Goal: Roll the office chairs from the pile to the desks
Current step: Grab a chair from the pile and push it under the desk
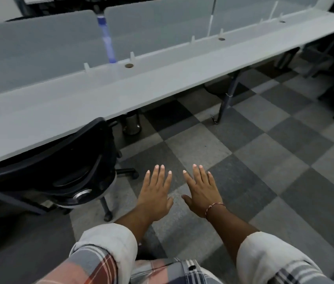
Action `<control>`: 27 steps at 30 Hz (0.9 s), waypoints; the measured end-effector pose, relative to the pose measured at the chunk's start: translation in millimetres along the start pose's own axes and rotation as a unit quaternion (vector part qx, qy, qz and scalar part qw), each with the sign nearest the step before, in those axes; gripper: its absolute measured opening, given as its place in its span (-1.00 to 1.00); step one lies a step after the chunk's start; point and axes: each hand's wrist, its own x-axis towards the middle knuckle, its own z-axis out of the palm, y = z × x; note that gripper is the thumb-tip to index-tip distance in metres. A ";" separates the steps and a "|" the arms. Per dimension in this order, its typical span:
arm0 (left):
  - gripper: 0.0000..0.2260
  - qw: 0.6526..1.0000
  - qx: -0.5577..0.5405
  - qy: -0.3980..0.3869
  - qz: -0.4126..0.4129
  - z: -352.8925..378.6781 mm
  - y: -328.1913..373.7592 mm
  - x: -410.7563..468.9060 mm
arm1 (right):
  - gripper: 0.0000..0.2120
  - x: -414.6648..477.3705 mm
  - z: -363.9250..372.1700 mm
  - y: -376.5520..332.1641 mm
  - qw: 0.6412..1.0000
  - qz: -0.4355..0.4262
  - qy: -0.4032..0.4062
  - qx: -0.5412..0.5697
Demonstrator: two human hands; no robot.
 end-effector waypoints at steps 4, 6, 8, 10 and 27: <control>-0.27 0.999 0.000 -0.006 0.050 -7.2 29.8 25.5 | -0.25 -12.4 7.5 33.3 0.999 0.044 0.000 0.018; -0.28 0.997 0.013 -0.008 0.082 -10.0 43.7 43.6 | -0.26 -15.3 10.5 52.8 0.997 0.075 -0.001 0.031; -0.28 0.993 0.030 -0.010 0.112 -12.2 57.7 64.5 | -0.26 -17.6 13.2 72.7 0.994 0.101 -0.005 0.038; -0.29 0.988 0.033 -0.008 0.150 -10.8 75.3 92.9 | -0.25 -17.2 15.6 97.6 0.990 0.135 -0.011 0.041; -0.30 0.915 0.040 0.006 0.402 -62.1 213.8 323.4 | -0.26 31.0 -27.4 278.4 0.930 0.359 0.012 0.073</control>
